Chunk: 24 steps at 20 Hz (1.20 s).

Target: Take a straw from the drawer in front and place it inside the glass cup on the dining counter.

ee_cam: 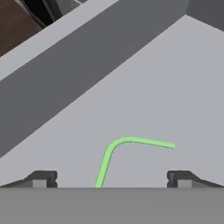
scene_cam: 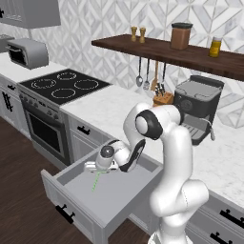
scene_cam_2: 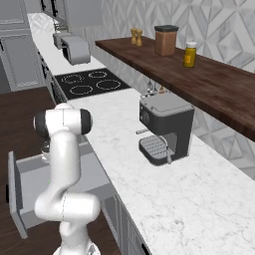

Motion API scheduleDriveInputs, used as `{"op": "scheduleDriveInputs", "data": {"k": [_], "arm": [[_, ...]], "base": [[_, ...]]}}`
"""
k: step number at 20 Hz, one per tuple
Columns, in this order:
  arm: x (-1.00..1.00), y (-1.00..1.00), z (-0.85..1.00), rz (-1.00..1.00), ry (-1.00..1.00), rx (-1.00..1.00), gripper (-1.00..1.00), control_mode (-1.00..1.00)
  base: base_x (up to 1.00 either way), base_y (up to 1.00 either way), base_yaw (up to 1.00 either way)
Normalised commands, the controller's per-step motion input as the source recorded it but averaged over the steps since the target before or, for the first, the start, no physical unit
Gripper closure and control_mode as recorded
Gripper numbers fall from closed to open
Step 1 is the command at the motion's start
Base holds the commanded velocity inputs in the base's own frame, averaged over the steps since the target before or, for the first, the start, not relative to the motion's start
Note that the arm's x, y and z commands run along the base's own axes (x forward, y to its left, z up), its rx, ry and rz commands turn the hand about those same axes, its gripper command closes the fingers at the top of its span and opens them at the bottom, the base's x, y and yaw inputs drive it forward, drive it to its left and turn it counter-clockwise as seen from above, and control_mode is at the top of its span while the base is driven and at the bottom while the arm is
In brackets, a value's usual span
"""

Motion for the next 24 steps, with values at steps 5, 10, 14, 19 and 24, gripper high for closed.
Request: {"op": "scheduleDriveInputs", "data": {"k": [5,10,14,19,24], "arm": [[0.12,0.16,-0.12,-0.05,0.00,-0.03,-1.00,-1.00],[0.02,0.03,-0.13,-0.07,0.02,-0.03,-1.00,-1.00],[0.00,0.00,-0.16,-0.10,0.04,-0.01,-1.00,-1.00],[0.15,0.00,-0.33,-0.09,0.07,0.00,-1.00,-1.00],[0.48,0.01,-0.55,-0.01,0.06,0.00,1.00,-1.00]], "base": [[0.00,0.00,0.00],[0.00,0.00,0.00],[0.00,0.00,0.00],[0.00,0.00,0.00],[0.00,0.00,0.00]]}}
